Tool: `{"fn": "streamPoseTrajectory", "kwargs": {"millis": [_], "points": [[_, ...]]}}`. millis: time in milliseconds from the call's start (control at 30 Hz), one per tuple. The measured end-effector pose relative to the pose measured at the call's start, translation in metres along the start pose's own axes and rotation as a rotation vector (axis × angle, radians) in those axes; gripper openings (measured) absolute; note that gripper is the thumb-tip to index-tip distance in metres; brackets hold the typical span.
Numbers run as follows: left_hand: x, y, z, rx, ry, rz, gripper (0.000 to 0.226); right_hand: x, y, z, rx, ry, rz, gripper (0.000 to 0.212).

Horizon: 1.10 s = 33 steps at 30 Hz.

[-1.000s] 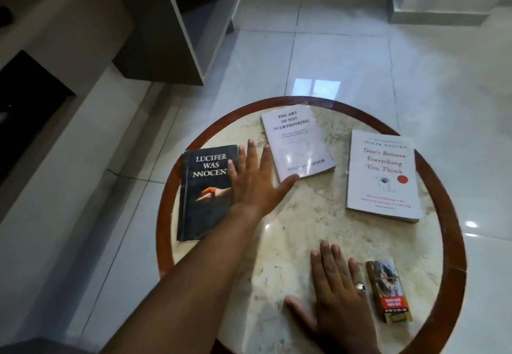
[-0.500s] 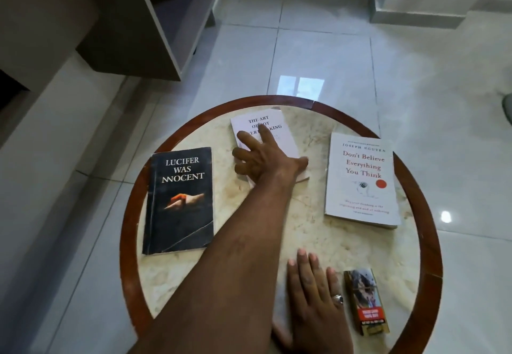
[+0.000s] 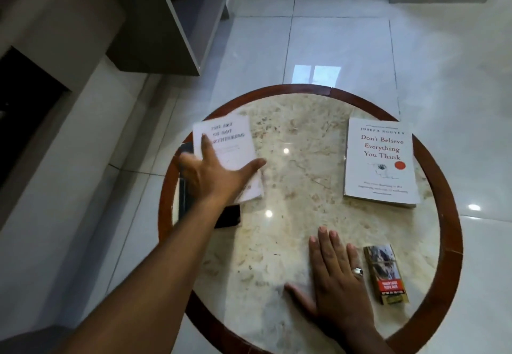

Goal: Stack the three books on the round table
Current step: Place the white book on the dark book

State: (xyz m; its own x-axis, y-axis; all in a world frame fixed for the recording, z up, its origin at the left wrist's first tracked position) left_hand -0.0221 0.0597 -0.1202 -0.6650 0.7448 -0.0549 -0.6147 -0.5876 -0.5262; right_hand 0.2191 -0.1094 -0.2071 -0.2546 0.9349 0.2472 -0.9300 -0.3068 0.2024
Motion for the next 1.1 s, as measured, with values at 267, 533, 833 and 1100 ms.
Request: {"fn": "streamPoseTrajectory", "kwargs": {"millis": [267,533,833,1100], "points": [[-0.006,0.057,0.001,0.313,-0.057,0.012,0.137,-0.001,-0.001,-0.004,0.012,-0.008,0.001,0.1],[-0.017,0.064,-0.01,0.334,-0.082,-0.03,0.13,-0.002,-0.002,-0.005,0.024,-0.024,0.0,0.101],[-0.02,0.07,-0.013,0.345,-0.114,-0.068,0.126,-0.003,-0.002,-0.007,0.044,-0.008,-0.005,0.102],[-0.012,0.039,-0.033,0.308,-0.093,-0.134,0.126,-0.002,0.0,-0.005,0.037,-0.006,-0.016,0.099]]}}
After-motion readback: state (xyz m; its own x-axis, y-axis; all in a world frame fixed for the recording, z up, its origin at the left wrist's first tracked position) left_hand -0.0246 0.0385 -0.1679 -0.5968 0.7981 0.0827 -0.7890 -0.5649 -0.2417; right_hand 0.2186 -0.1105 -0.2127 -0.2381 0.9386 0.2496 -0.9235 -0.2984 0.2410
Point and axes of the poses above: each hand's wrist, its own x-axis towards the middle knuckle, its own z-axis out of the back of the hand, y = z × x, the point moved 1 cm from there along x, towards the middle knuckle, and after that the axes turned 15 degrees about -y, right-handed, at the moved point
